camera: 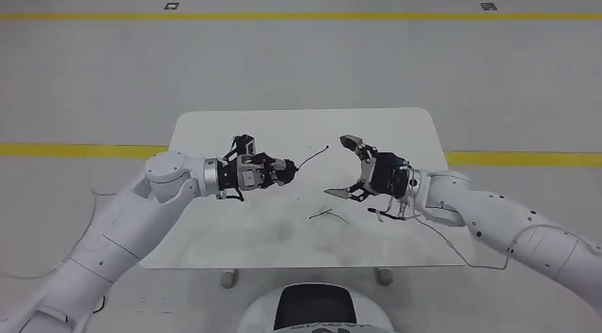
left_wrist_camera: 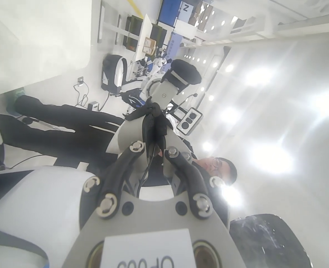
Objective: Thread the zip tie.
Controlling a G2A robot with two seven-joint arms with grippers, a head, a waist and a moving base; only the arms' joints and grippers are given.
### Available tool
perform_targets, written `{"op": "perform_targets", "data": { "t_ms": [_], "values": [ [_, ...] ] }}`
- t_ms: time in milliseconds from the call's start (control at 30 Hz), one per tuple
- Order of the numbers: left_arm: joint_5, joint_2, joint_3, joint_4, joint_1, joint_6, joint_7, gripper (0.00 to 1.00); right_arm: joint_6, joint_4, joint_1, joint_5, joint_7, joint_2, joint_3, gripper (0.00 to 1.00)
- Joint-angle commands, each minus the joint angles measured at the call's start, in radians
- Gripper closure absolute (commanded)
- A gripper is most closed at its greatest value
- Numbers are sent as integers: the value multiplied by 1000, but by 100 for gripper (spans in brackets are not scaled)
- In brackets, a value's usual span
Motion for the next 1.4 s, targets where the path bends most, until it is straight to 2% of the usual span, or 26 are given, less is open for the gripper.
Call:
{"op": "perform_targets", "data": {
  "t_ms": [0, 100, 233, 600, 767, 900, 1167, 1367],
  "values": [
    [-12, -1, -6, -7, 6, -8, 5, 100, 0, 9, 16, 23, -31, 0, -29, 0],
    [-14, -1, -13, -17, 13, -17, 11, 100, 0, 16, 28, 54, -64, -3, -53, 0],
    [-6, -1, -20, -29, 22, -21, 20, 100, 0, -13, -4, 155, -61, -15, -53, 0],
    [4, -1, -21, -38, 25, -19, 23, 100, 0, -11, -7, 174, -45, -17, -51, 0],
    [-1, -3, -40, -45, 35, -53, 75, 100, 0, 6, -17, 276, 13, -25, -37, 0],
    [-13, 1, -69, -60, 58, -72, 84, 100, 0, 2, 2, 339, 42, -25, -53, 0],
    [-1, 7, -102, -89, 90, -62, 95, 100, 0, -28, 25, 474, 163, -32, -53, 0],
    [20, 9, -118, -101, 101, -54, 122, 100, 0, -38, 48, 602, 264, -40, -53, 0]
  ]
}}
